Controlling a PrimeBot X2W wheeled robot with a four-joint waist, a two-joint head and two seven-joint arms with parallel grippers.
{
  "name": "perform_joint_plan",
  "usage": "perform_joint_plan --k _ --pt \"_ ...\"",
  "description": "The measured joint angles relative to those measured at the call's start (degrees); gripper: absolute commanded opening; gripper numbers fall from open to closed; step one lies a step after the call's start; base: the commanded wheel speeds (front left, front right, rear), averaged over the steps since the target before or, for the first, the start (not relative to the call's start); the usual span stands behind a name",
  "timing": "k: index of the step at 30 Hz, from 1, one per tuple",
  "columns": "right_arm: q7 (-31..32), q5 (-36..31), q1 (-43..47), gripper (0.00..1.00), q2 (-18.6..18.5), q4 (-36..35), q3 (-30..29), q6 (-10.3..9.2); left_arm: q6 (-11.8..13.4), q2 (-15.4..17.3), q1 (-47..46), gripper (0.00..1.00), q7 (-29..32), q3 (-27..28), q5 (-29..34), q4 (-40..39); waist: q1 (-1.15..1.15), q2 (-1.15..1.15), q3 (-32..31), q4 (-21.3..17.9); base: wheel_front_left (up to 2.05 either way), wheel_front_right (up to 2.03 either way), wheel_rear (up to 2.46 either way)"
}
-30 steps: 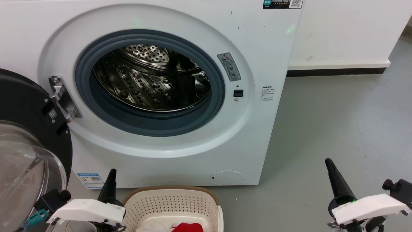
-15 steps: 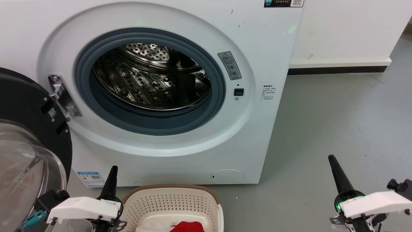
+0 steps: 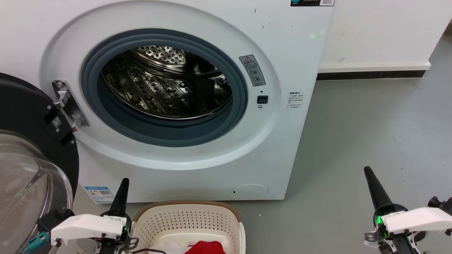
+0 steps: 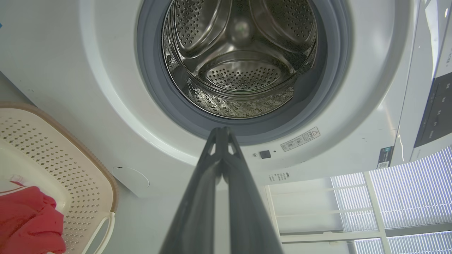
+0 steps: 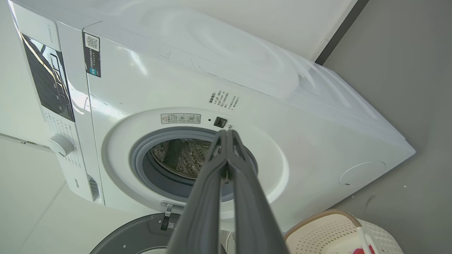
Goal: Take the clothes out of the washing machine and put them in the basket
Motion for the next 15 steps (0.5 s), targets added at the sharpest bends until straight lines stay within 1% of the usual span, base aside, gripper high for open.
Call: perform_joint_plan --k 15 --pt "0.6 7.9 -1.2 0.00 0.0 1.5 -1.0 0.00 -1.5 -1.2 -1.1 0.00 1.5 1.5 -6.7 1.1 0.00 0.00 0.5 0.1 0.00 0.00 0.00"
